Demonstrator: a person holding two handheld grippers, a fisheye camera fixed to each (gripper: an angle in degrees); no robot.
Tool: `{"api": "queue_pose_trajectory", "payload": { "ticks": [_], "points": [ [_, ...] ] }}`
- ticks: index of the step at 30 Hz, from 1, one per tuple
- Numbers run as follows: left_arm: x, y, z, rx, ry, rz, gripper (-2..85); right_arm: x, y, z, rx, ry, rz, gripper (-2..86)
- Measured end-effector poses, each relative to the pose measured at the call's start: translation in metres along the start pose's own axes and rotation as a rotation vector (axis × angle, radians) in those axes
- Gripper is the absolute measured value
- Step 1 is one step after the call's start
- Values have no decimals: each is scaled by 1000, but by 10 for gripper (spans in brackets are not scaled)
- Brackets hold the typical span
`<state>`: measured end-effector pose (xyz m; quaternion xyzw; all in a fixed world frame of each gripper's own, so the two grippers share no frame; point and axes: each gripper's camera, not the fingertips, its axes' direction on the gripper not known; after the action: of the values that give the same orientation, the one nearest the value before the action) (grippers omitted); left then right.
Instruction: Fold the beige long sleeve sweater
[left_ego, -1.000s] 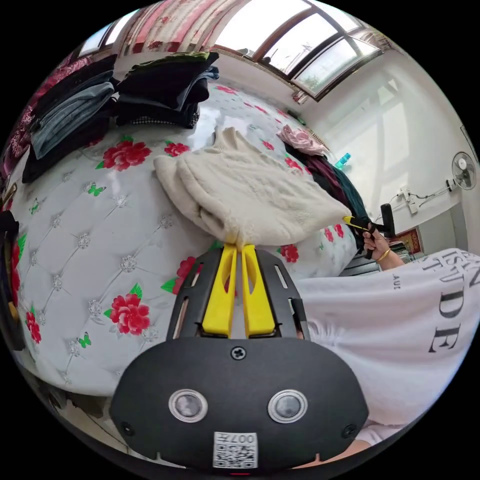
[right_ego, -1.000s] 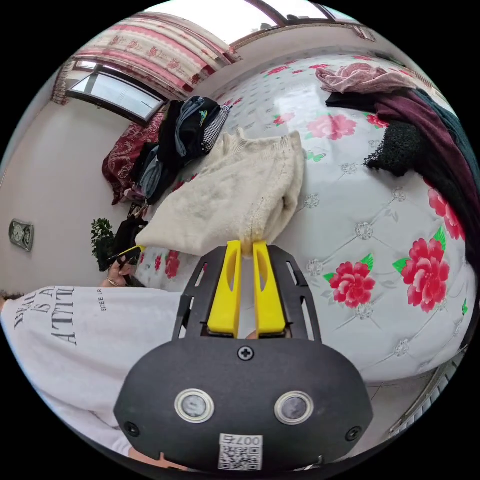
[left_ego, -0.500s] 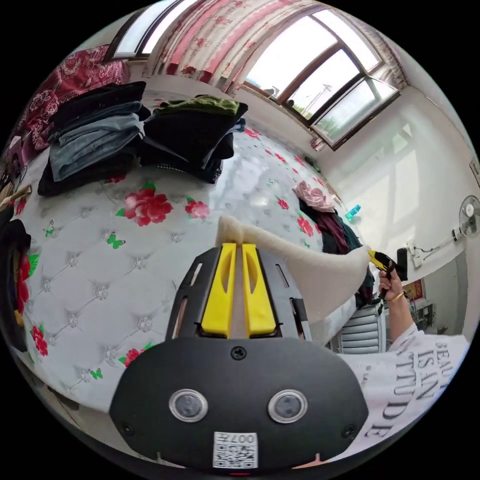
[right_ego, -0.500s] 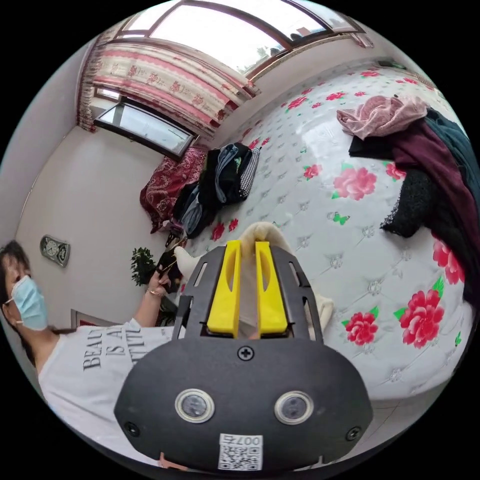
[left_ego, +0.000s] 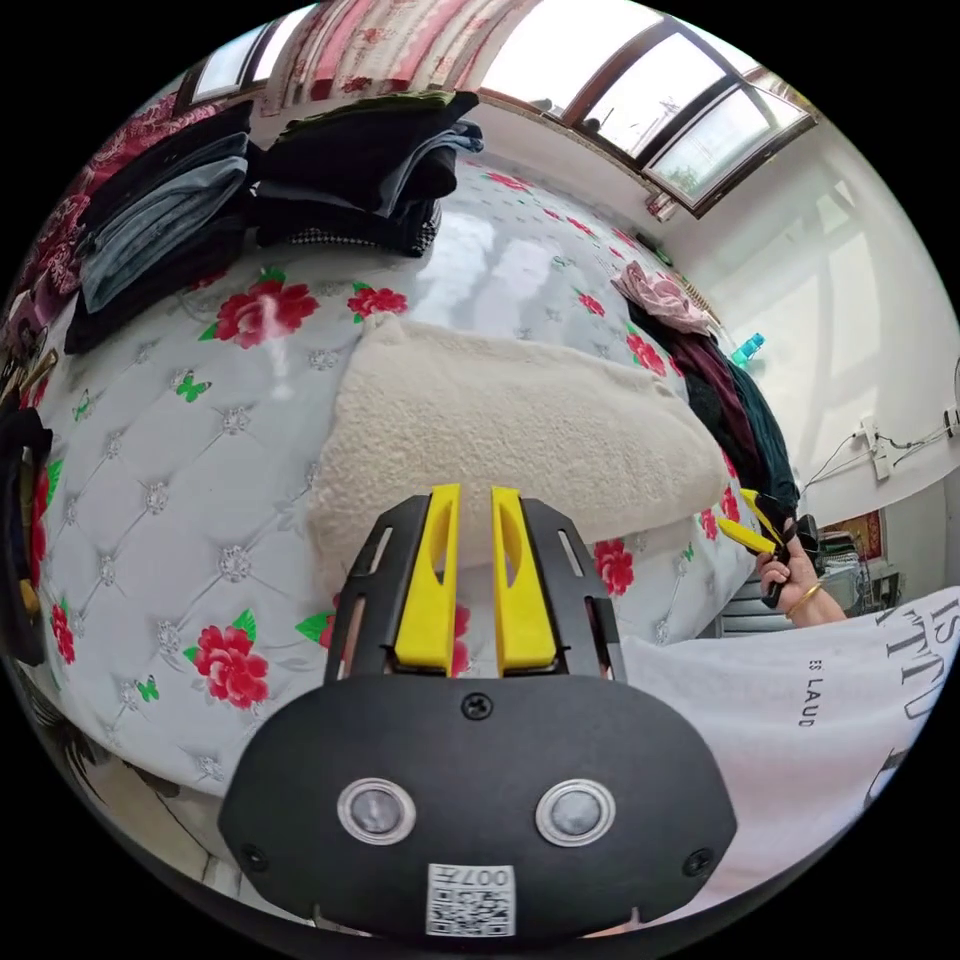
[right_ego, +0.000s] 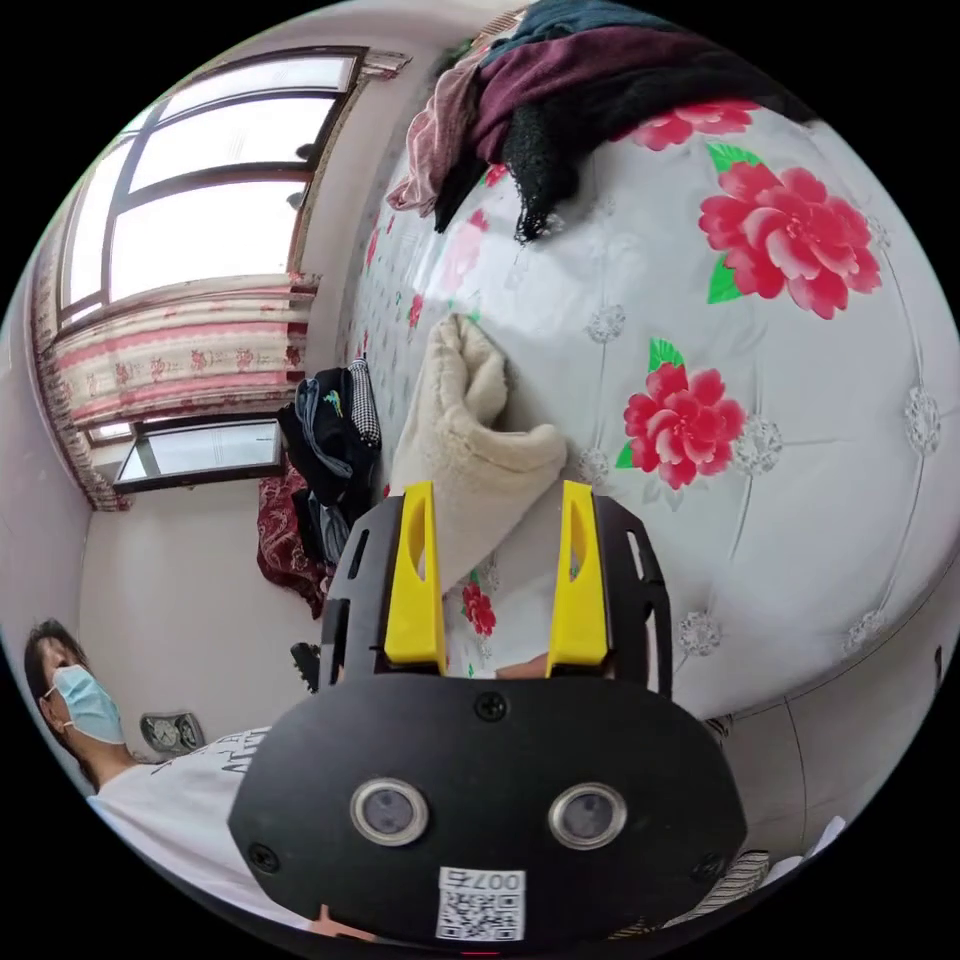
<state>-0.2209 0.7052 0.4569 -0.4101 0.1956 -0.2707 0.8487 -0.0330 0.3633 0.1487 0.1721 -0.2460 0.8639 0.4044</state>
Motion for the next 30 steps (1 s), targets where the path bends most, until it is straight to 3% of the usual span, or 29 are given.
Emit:
{"api": "queue_pose_trajectory", "payload": {
  "ticks": [4,9,13,15,22,27,30],
  "points": [
    [21,-20,8,31,14,92,47,12,-5,14,-23,-34,23,158],
    [72,-51,43,13,157,235,36,20,-19,52,-55,-68,80,139],
    [90,-54,102,-123,10,259,7,9,-19,56,-38,4,53,111],
    [88,-45,120,-91,-3,283,-3,5,-18,54,-48,30,35,98],
    [83,-51,109,-111,-6,272,-3,-19,-12,53,-32,114,-61,77],
    [32,-25,46,32,-108,246,35,-15,-30,65,-77,145,-56,77],
    [-6,-8,32,4,-173,198,46,-38,-70,79,-91,190,-118,82]
  ]
}}
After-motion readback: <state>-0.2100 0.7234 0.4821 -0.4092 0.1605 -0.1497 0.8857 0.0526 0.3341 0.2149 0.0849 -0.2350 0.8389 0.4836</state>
